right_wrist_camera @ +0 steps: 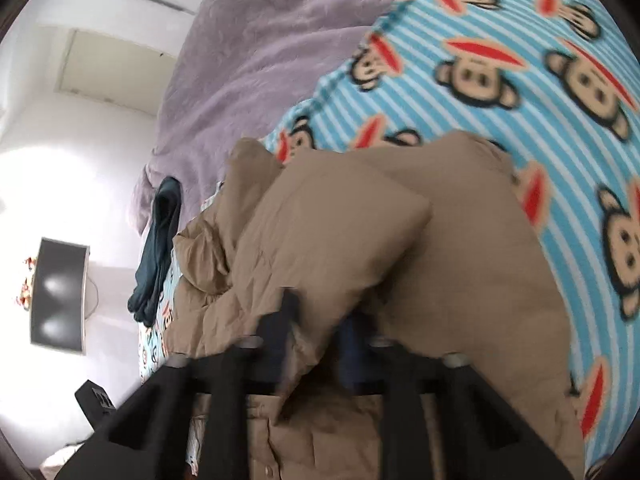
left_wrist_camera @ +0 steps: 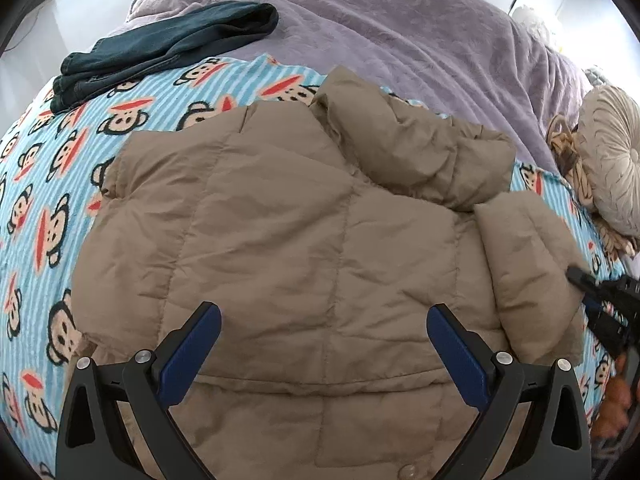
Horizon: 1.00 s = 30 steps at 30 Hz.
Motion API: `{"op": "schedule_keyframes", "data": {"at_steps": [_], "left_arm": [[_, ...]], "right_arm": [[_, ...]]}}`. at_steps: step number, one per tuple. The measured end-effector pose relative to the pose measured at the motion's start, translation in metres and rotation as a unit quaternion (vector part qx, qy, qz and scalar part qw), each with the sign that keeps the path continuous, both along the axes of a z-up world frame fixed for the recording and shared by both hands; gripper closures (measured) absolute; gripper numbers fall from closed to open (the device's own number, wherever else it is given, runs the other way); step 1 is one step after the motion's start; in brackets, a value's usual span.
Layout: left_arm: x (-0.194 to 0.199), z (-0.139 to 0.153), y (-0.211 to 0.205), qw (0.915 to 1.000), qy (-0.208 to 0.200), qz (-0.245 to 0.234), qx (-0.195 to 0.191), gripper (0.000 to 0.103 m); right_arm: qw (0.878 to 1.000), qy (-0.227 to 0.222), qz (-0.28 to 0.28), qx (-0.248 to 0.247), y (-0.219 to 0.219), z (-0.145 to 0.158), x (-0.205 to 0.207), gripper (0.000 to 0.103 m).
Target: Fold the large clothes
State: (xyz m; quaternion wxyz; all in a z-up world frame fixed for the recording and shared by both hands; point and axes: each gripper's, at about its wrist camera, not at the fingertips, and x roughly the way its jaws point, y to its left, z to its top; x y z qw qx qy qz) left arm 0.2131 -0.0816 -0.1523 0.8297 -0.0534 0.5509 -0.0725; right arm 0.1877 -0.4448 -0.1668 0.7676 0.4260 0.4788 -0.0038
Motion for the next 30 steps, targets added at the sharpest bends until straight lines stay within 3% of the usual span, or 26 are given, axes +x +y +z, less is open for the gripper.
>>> {"op": "schedule_keyframes", "data": {"at_steps": [4, 7, 11, 13, 14, 15, 17, 20, 24, 27, 30], "left_arm": [[0.0, 0.004, 0.016, 0.9969, -0.005, -0.007, -0.078, 0.0], [0.007, 0.007, 0.037, 0.9819, -0.003, 0.008, -0.189, 0.0], [0.013, 0.004, 0.05, 0.9626, 0.011, 0.013, -0.27, 0.0], [0.013, 0.002, 0.051, 0.9556, 0.02, 0.009, -0.294, 0.0], [0.013, 0.0, 0.051, 0.9517, 0.026, 0.007, -0.306, 0.0], [0.013, -0.001, 0.051, 0.9501, 0.03, 0.006, -0.31, 0.0], [0.015, -0.005, 0.049, 0.9489, 0.038, 0.003, -0.313, 0.0], [0.018, -0.01, 0.05, 0.9497, 0.049, 0.007, -0.309, 0.0], [0.019, -0.009, 0.058, 0.933, 0.044, 0.017, -0.357, 0.0], [0.02, -0.013, 0.06, 0.9326, 0.048, 0.015, -0.357, 0.0], [0.02, -0.017, 0.061, 0.9238, 0.059, 0.014, -0.378, 0.0]], "right_arm": [[0.995, -0.045, 0.079, -0.049, 0.044, 0.029, 0.021, 0.09], [0.983, -0.072, 0.15, -0.084, 0.086, 0.049, 0.028, 0.09], [0.956, -0.068, 0.25, -0.135, 0.152, 0.051, 0.032, 0.085], [0.943, -0.036, 0.291, -0.154, 0.178, 0.04, 0.031, 0.052], [0.941, -0.027, 0.3, -0.154, 0.184, 0.037, 0.03, 0.029], [0.94, -0.021, 0.306, -0.149, 0.187, 0.032, 0.025, 0.027], [0.942, -0.013, 0.304, -0.138, 0.181, 0.03, 0.016, 0.027], [0.956, 0.008, 0.27, -0.11, 0.142, 0.026, -0.007, 0.027], [0.978, 0.059, 0.188, -0.068, 0.069, 0.016, -0.045, 0.027], [0.99, 0.078, 0.113, -0.023, 0.014, 0.007, -0.071, 0.027], [0.995, 0.084, 0.047, 0.009, -0.026, -0.001, -0.084, 0.027]]}}
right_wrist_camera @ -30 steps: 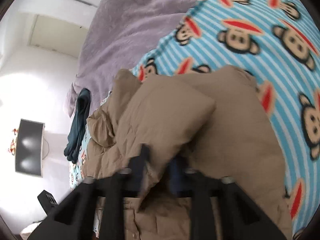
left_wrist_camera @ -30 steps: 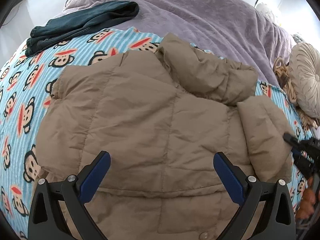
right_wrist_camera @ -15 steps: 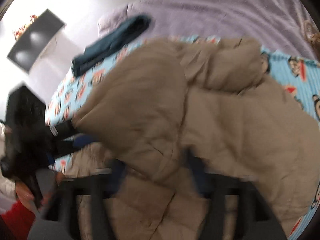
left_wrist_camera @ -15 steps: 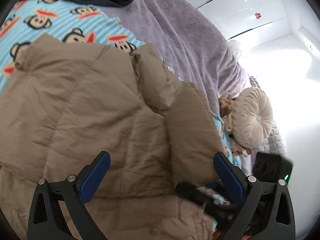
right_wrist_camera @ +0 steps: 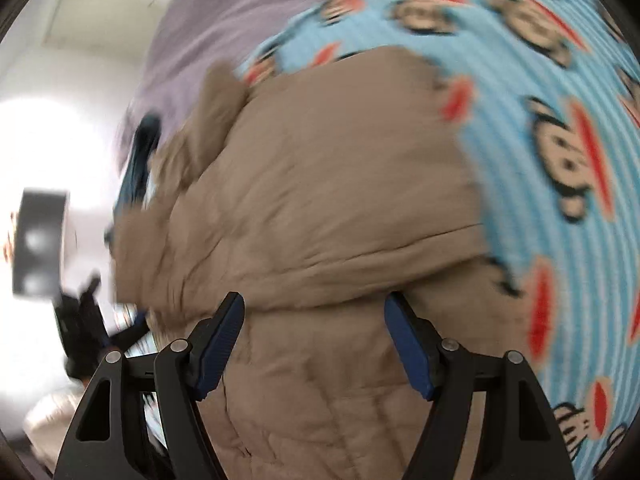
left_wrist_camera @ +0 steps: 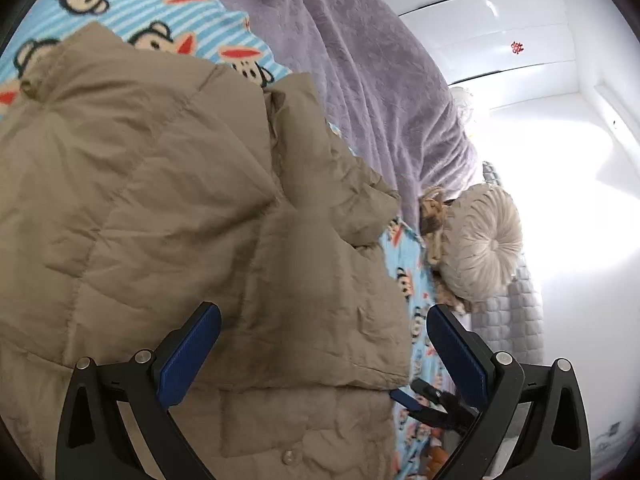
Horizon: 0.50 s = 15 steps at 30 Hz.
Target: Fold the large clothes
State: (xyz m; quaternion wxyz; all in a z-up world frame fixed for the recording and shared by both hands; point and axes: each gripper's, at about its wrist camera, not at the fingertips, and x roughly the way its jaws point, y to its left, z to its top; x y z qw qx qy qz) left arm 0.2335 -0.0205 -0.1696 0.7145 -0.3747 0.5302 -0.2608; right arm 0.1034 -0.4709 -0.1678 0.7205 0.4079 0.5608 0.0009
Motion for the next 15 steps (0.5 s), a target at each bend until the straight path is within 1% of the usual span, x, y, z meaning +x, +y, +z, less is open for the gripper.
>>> {"op": "schedule_keyframes", "data": {"at_steps": [2, 3, 4, 5, 7, 8, 9, 10, 11, 12, 13, 14, 15], "left_arm": [[0.0, -0.001, 0.0, 0.9999, 0.0, 0.003, -0.013, 0.0], [0.0, -0.003, -0.002, 1.0, 0.002, 0.002, -0.007, 0.0], [0.001, -0.004, -0.004, 1.0, 0.004, -0.001, 0.008, 0.0], [0.004, -0.007, -0.011, 0.999, 0.006, -0.01, 0.042, 0.0], [0.007, -0.01, -0.023, 0.9956, 0.007, -0.029, 0.089, 0.001], [0.008, -0.01, -0.031, 0.9926, 0.003, -0.039, 0.115, 0.014], [0.01, -0.009, -0.039, 0.9888, -0.004, -0.053, 0.139, 0.042], [0.012, -0.009, -0.046, 0.986, -0.006, -0.065, 0.154, 0.057], [0.014, -0.01, -0.051, 0.9832, -0.005, -0.075, 0.166, 0.083], [0.014, -0.008, -0.053, 0.9827, -0.006, -0.078, 0.168, 0.087], [0.013, -0.004, -0.052, 0.9825, -0.014, -0.073, 0.171, 0.087], [0.011, 0.0, -0.051, 0.9817, -0.025, -0.069, 0.176, 0.087], [0.008, 0.007, -0.046, 0.9794, -0.041, -0.064, 0.187, 0.087]], "right_arm": [[0.999, -0.005, -0.031, 0.019, -0.017, -0.005, -0.002, 0.027], [0.999, -0.005, -0.038, 0.023, -0.021, -0.007, -0.003, 0.027], [0.999, -0.004, -0.042, 0.025, -0.023, -0.009, -0.003, 0.027], [0.999, -0.002, -0.043, 0.026, -0.026, -0.012, -0.004, 0.027], [0.999, 0.002, -0.045, 0.027, -0.03, -0.015, -0.005, 0.027], [0.999, 0.003, -0.046, 0.027, -0.026, -0.016, -0.006, 0.027], [0.998, 0.003, -0.049, 0.027, -0.02, -0.018, -0.003, 0.027], [0.998, 0.003, -0.053, 0.026, -0.019, -0.019, -0.002, 0.027], [0.998, 0.002, -0.057, 0.025, -0.018, -0.02, 0.001, 0.032], [0.998, 0.002, -0.059, 0.023, -0.018, -0.021, 0.002, 0.045], [0.998, 0.004, -0.061, 0.019, -0.019, -0.022, 0.003, 0.055], [0.998, 0.009, -0.064, 0.013, -0.02, -0.025, 0.005, 0.076], [0.998, 0.011, -0.065, 0.015, -0.021, -0.026, 0.006, 0.086]]}}
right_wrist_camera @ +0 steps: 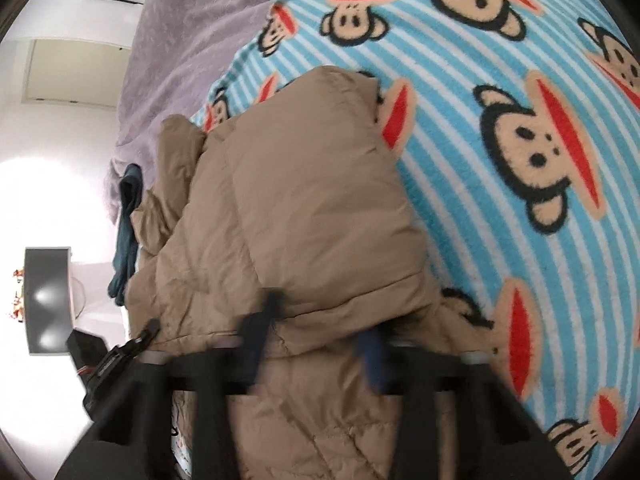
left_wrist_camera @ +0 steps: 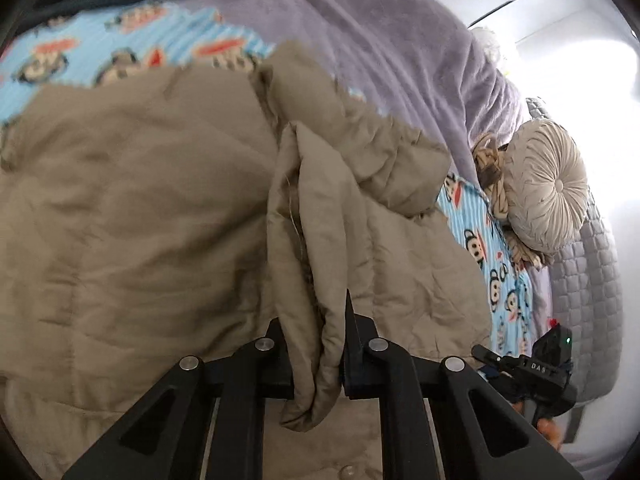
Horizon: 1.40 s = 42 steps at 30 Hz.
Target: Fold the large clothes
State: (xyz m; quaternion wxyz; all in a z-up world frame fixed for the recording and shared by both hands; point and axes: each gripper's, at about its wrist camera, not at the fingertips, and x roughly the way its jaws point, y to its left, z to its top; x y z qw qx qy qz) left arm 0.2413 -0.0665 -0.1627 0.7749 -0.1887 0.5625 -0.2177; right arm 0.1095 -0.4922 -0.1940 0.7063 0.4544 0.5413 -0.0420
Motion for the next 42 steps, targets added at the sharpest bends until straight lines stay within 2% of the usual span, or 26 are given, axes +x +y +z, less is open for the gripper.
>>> {"op": "schedule_keyframes", "data": {"at_steps": [3, 7, 9, 11, 14, 17, 21, 23, 25, 26, 27, 28, 30, 31, 33, 34, 36, 38, 40, 41, 42], "left_arm": [[-0.007, 0.002, 0.018, 0.9995, -0.014, 0.013, 0.027, 0.087], [-0.006, -0.023, 0.034, 0.9981, 0.006, 0.019, 0.058, 0.087], [-0.008, -0.025, 0.036, 0.9976, 0.006, 0.017, 0.067, 0.087], [-0.01, -0.015, 0.038, 0.9962, 0.006, 0.024, 0.084, 0.087], [-0.017, 0.004, 0.043, 0.994, -0.012, 0.027, 0.106, 0.087], [-0.022, 0.031, 0.048, 0.9898, -0.046, 0.027, 0.132, 0.087], [-0.014, 0.05, 0.039, 0.9899, -0.067, 0.006, 0.125, 0.087], [-0.004, 0.047, 0.023, 0.9879, -0.072, -0.001, 0.137, 0.087], [0.014, 0.028, 0.004, 0.9801, -0.077, 0.003, 0.183, 0.087], [0.023, 0.014, -0.004, 0.973, -0.073, 0.009, 0.219, 0.087], [0.029, 0.001, -0.007, 0.9695, -0.061, 0.015, 0.237, 0.087], [0.034, -0.015, -0.006, 0.9715, -0.044, 0.021, 0.232, 0.087], [0.034, -0.024, 0.0, 0.9749, -0.043, 0.032, 0.216, 0.087], [0.032, -0.024, 0.001, 0.9755, -0.048, 0.03, 0.213, 0.087], [0.03, -0.024, 0.002, 0.9739, -0.055, 0.02, 0.219, 0.087], [0.03, -0.024, 0.002, 0.9735, -0.057, 0.017, 0.221, 0.087], [0.031, -0.024, 0.001, 0.9732, -0.055, 0.013, 0.223, 0.087], [0.032, -0.024, 0.001, 0.9737, -0.05, 0.016, 0.222, 0.087], [0.032, -0.022, 0.001, 0.9733, -0.05, 0.016, 0.223, 0.087], [0.029, -0.021, 0.0, 0.9728, -0.052, 0.013, 0.226, 0.087], [0.028, -0.021, 0.0, 0.9722, -0.053, 0.011, 0.228, 0.087]], "right_arm": [[1.0, -0.012, 0.006, 0.009, 0.003, 0.0, 0.006, 0.091], [0.998, -0.019, 0.052, -0.02, 0.028, 0.0, 0.022, 0.091], [0.997, -0.01, 0.071, -0.04, 0.04, -0.009, 0.03, 0.091], [0.997, 0.0, 0.067, -0.037, 0.043, -0.017, 0.033, 0.091], [0.997, -0.005, 0.069, -0.037, 0.041, -0.013, 0.031, 0.091], [0.996, -0.005, 0.074, -0.038, 0.038, -0.01, 0.028, 0.091], [0.997, -0.008, 0.075, -0.036, 0.036, -0.01, 0.028, 0.091], [0.996, -0.009, 0.081, -0.041, 0.039, -0.01, 0.03, 0.091], [0.995, -0.007, 0.088, -0.045, 0.043, -0.01, 0.034, 0.088], [0.995, -0.004, 0.091, -0.048, 0.044, -0.009, 0.036, 0.087], [0.994, 0.002, 0.096, -0.054, 0.045, -0.007, 0.037, 0.086], [0.992, 0.014, 0.11, -0.059, 0.047, -0.003, 0.04, 0.085], [0.989, 0.013, 0.139, -0.057, 0.049, 0.008, 0.039, 0.076], [0.985, -0.007, 0.162, -0.056, 0.049, 0.023, 0.035, 0.07], [0.981, -0.052, 0.179, -0.047, 0.041, 0.046, 0.024, 0.04], [0.981, -0.075, 0.173, -0.04, 0.034, 0.055, 0.019, 0.038], [0.986, -0.095, 0.131, -0.041, 0.011, 0.064, 0.014, 0.038], [0.994, -0.079, 0.067, -0.035, -0.018, 0.055, 0.019, 0.039], [0.997, -0.065, 0.025, -0.014, -0.036, 0.042, 0.027, 0.052], [0.997, -0.069, 0.016, 0.004, -0.04, 0.037, 0.032, 0.069], [0.997, -0.071, 0.022, 0.016, -0.039, 0.033, 0.039, 0.076]]}}
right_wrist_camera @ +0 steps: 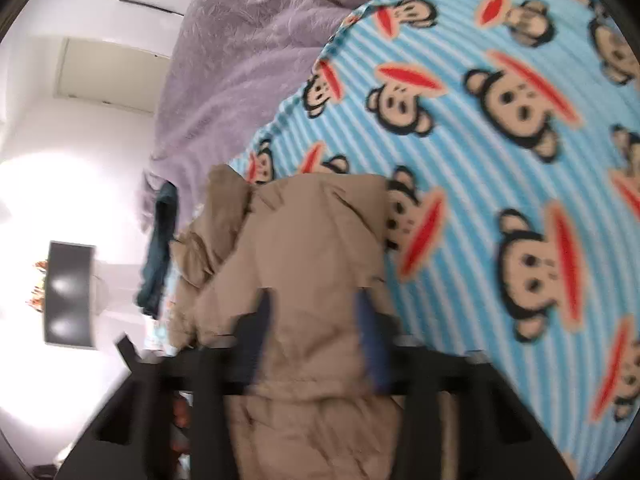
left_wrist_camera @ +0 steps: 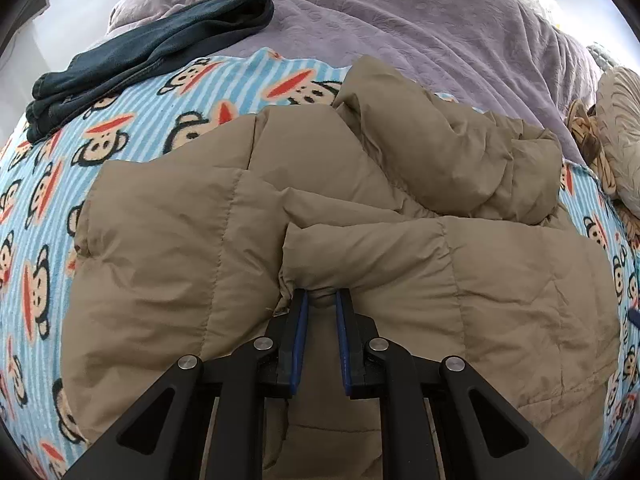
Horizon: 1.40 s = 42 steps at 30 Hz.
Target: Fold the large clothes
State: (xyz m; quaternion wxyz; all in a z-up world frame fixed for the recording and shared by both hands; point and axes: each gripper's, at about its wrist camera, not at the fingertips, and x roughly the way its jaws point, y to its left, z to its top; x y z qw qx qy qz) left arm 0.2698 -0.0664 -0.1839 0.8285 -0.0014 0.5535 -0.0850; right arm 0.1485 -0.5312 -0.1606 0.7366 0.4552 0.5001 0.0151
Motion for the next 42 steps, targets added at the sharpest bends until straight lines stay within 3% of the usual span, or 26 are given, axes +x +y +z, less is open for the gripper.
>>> {"op": "schedule_keyframes", "data": {"at_steps": [4, 5, 6, 9, 14, 23, 31, 39, 42], "left_arm": [[-0.004, -0.002, -0.001, 0.9998, -0.007, -0.016, 0.012, 0.087], [-0.004, -0.003, -0.003, 0.9997, -0.009, -0.018, 0.015, 0.087], [-0.003, -0.005, -0.004, 0.9996, -0.011, -0.021, 0.016, 0.087], [-0.005, -0.01, -0.009, 0.999, -0.021, -0.033, 0.022, 0.087], [-0.008, -0.014, -0.014, 0.998, -0.033, -0.039, 0.038, 0.087], [-0.024, 0.023, -0.003, 0.9982, -0.035, -0.016, 0.046, 0.087], [-0.052, 0.033, 0.013, 0.9988, -0.011, 0.009, 0.047, 0.087], [-0.094, 0.036, 0.005, 0.9987, 0.025, 0.0, 0.045, 0.087], [-0.11, 0.035, 0.001, 0.9983, 0.038, -0.001, 0.044, 0.087]], "right_arm": [[0.995, 0.024, 0.074, -0.061, 0.029, -0.013, 0.015, 0.079], [0.991, 0.042, 0.09, -0.088, 0.035, -0.023, 0.017, 0.083], [0.987, 0.055, 0.1, -0.11, 0.038, -0.033, 0.018, 0.093], [0.984, 0.068, 0.096, -0.137, 0.037, -0.054, 0.022, 0.103], [0.986, 0.058, 0.07, -0.142, 0.033, -0.069, 0.026, 0.103], [0.968, 0.066, 0.09, -0.223, 0.047, -0.029, 0.016, 0.097], [0.97, 0.079, 0.074, -0.217, 0.049, -0.005, -0.009, 0.097], [0.974, 0.1, 0.071, -0.192, 0.054, 0.01, -0.051, 0.097], [0.973, 0.11, 0.076, -0.185, 0.062, 0.011, -0.064, 0.087]]}}
